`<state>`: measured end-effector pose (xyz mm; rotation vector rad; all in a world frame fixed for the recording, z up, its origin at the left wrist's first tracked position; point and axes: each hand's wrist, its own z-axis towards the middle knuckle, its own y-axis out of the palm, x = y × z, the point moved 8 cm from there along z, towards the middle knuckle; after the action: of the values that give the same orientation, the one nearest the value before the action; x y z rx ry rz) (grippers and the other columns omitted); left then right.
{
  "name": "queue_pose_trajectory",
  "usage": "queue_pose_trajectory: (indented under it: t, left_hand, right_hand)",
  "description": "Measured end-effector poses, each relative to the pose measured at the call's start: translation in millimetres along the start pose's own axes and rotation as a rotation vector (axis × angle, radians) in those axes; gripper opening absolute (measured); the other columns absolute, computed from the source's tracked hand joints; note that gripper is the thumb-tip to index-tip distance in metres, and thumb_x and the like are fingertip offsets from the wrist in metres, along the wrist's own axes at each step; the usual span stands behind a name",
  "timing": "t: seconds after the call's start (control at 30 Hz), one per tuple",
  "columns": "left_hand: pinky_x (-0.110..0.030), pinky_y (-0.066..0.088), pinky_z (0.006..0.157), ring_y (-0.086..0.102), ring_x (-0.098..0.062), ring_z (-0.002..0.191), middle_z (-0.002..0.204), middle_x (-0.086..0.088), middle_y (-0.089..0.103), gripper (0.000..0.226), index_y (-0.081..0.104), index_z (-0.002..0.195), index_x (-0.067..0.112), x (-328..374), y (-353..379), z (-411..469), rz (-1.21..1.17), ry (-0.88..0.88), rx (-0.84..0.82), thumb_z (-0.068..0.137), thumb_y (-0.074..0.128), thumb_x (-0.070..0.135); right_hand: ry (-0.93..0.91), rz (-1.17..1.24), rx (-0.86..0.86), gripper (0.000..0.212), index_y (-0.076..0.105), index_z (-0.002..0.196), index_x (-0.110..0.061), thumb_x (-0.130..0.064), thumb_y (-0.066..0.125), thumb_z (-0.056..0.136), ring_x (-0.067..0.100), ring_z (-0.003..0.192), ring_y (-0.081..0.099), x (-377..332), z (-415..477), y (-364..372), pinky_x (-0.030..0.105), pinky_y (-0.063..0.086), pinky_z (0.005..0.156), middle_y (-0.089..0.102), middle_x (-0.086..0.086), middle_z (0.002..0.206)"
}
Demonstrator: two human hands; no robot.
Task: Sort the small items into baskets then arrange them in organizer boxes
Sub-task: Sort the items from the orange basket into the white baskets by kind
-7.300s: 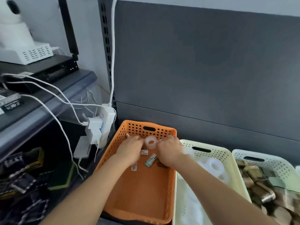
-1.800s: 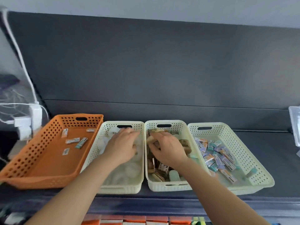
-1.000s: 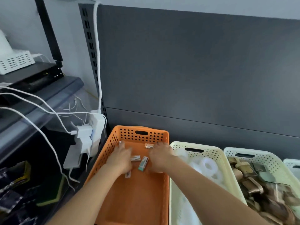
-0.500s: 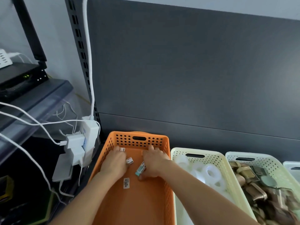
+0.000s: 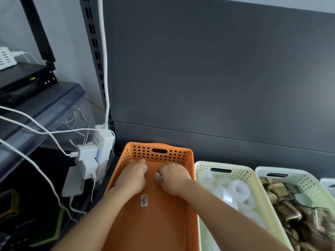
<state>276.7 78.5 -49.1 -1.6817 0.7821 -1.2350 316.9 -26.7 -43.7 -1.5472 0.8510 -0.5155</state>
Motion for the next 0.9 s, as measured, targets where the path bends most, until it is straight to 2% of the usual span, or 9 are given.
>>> queue_pose_trajectory:
  t: [0.07, 0.13, 0.23, 0.37, 0.53, 0.7, 0.83, 0.9]
  left_hand:
    - [-0.031, 0.047, 0.095, 0.054, -0.019, 0.118, 0.136, -0.002, 0.052, 0.051, 0.044, 0.138, 0.018, 13.9, -10.2, -3.0, -0.04, 0.025, 0.022, 0.09, 0.053, 0.005]
    - [-0.03, 0.049, 0.089, 0.057, -0.018, 0.114, 0.139, -0.001, 0.051, 0.051, 0.04, 0.143, 0.019, 33.5, -26.2, -10.1, -0.109, 0.057, 0.081, 0.094, 0.051, 0.009]
    - [-0.035, 0.052, 0.08, 0.062, -0.017, 0.097, 0.129, 0.0, 0.057, 0.042, 0.043, 0.138, 0.025, 69.9, -44.7, -23.7, -0.214, 0.117, 0.179, 0.097, 0.05, 0.021]
    - [-0.029, 0.042, 0.08, 0.054, -0.02, 0.114, 0.125, -0.001, 0.059, 0.038, 0.047, 0.132, 0.026, 131.9, -42.0, -41.9, -0.347, 0.206, 0.212, 0.095, 0.055, 0.028]
    - [-0.034, 0.045, 0.084, 0.059, -0.022, 0.105, 0.11, -0.003, 0.066, 0.029, 0.054, 0.118, 0.021, 225.1, -10.2, -69.1, -0.415, 0.345, 0.166, 0.091, 0.062, 0.024]
    - [-0.035, 0.047, 0.076, 0.06, -0.019, 0.091, 0.105, 0.002, 0.065, 0.019, 0.053, 0.11, 0.025, 314.6, 32.7, -107.0, -0.403, 0.419, 0.129, 0.092, 0.06, 0.027]
    - [-0.035, 0.048, 0.076, 0.058, -0.017, 0.089, 0.107, 0.002, 0.064, 0.021, 0.051, 0.114, 0.026, 386.5, 67.1, -140.3, -0.369, 0.482, 0.107, 0.094, 0.056, 0.028]
    - [-0.033, 0.05, 0.068, 0.061, -0.013, 0.084, 0.104, 0.006, 0.064, 0.022, 0.049, 0.115, 0.028, 417.7, 86.0, -152.2, -0.319, 0.51, 0.101, 0.095, 0.055, 0.032]
  right_hand:
    - [0.032, 0.149, 0.133, 0.025, 0.059, 0.113, -0.013, -0.023, 0.048, 0.093, 0.029, 0.102, 0.059, 7.4, -10.0, -18.0, 0.039, 0.052, 0.085, 0.059, 0.009, 0.113]
    - [0.059, 0.285, 0.289, 0.027, 0.058, 0.117, -0.014, -0.025, 0.048, 0.094, 0.027, 0.103, 0.057, 19.6, -26.3, -38.6, 0.037, 0.05, 0.084, 0.058, 0.007, 0.116]
    - [0.115, 0.42, 0.511, 0.026, 0.06, 0.115, -0.017, -0.028, 0.054, 0.092, 0.023, 0.094, 0.056, 47.7, -62.7, -67.4, 0.033, 0.046, 0.075, 0.057, 0.003, 0.105]
    - [0.203, 0.53, 0.673, 0.023, 0.066, 0.107, -0.022, -0.033, 0.063, 0.087, 0.015, 0.082, 0.056, 95.0, -122.5, -88.8, 0.027, 0.044, 0.07, 0.058, -0.003, 0.092]
    - [0.304, 0.531, 0.771, 0.021, 0.064, 0.105, -0.025, -0.031, 0.065, 0.085, 0.007, 0.075, 0.049, 163.0, -208.4, -94.6, 0.017, 0.033, 0.062, 0.056, -0.008, 0.085]
    - [0.389, 0.506, 0.793, 0.029, 0.061, 0.115, -0.024, -0.036, 0.062, 0.088, 0.009, 0.086, 0.054, 231.7, -296.0, -92.8, 0.023, 0.044, 0.075, 0.06, -0.008, 0.101]
    - [0.438, 0.472, 0.767, 0.032, 0.06, 0.118, -0.024, -0.037, 0.06, 0.089, 0.01, 0.084, 0.055, 282.8, -356.0, -88.6, 0.022, 0.042, 0.071, 0.06, -0.006, 0.102]
    - [0.462, 0.451, 0.759, 0.031, 0.061, 0.117, -0.025, -0.038, 0.061, 0.088, 0.009, 0.083, 0.054, 307.0, -379.6, -85.6, 0.022, 0.041, 0.069, 0.059, -0.007, 0.1]
